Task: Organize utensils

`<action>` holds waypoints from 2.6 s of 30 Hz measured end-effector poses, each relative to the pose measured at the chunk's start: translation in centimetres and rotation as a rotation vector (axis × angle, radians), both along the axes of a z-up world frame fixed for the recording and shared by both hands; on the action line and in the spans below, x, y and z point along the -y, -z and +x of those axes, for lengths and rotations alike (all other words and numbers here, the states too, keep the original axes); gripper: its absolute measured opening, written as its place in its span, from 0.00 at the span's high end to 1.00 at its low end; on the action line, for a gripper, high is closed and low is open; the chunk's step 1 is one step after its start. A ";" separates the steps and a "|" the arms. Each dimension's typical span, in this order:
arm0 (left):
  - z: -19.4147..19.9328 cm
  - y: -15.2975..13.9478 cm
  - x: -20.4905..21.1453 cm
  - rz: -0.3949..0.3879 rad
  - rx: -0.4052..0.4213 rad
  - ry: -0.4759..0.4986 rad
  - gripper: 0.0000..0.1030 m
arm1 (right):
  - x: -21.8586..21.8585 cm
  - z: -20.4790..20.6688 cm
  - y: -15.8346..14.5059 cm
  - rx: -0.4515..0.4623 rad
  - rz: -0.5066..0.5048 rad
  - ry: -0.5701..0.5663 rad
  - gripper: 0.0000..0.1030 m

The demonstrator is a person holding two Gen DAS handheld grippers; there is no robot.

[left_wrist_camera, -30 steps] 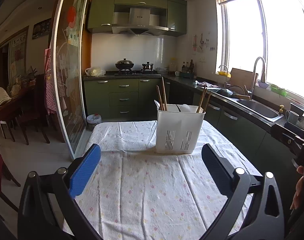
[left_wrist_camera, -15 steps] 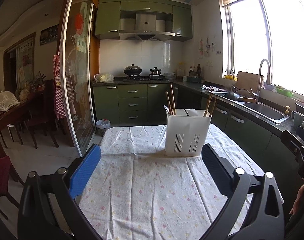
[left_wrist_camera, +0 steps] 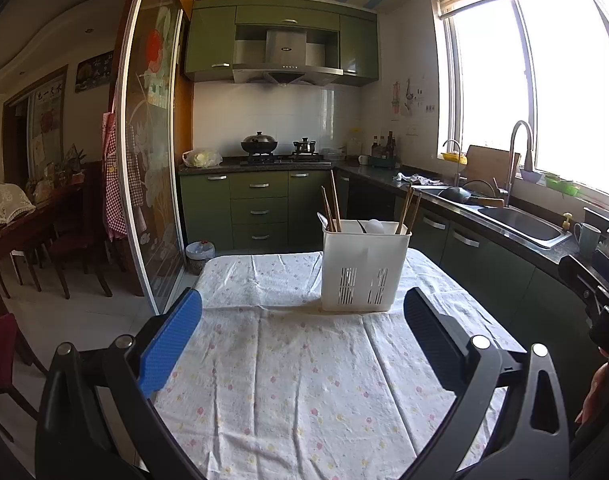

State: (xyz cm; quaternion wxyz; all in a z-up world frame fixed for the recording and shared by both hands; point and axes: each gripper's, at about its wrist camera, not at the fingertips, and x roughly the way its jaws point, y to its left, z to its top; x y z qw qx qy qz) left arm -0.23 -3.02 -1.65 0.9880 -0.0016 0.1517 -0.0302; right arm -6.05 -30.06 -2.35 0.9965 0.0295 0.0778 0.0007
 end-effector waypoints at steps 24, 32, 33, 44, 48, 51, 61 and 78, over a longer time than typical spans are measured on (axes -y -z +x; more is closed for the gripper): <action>0.0 0.0 0.2 0.019 0.003 -0.007 0.07 | 0.2 0.0 0.1 -0.011 0.003 -0.002 0.04; 0.0 0.0 0.4 0.019 0.001 -0.004 0.07 | 0.3 0.3 0.1 -0.013 0.005 0.000 0.04; 0.0 0.0 0.4 0.019 0.001 -0.004 0.07 | 0.4 0.5 0.0 -0.014 0.006 0.000 0.04; 0.2 0.0 0.3 0.006 -0.019 -0.002 0.07 | 0.3 0.4 0.0 -0.014 0.006 0.000 0.04; 0.7 0.2 0.2 0.013 -0.034 -0.003 0.07 | 0.3 0.4 0.0 -0.013 0.006 0.001 0.04; 0.7 0.2 0.9 0.072 -0.029 -0.014 0.06 | 0.3 0.4 0.0 -0.014 0.007 0.001 0.04; 1.3 0.2 0.5 0.036 -0.050 -0.001 0.06 | 0.3 0.5 0.0 -0.015 0.008 0.001 0.04; 1.0 0.0 0.2 0.030 -0.040 -0.010 0.06 | 0.3 0.9 0.6 -0.018 0.002 -0.002 0.04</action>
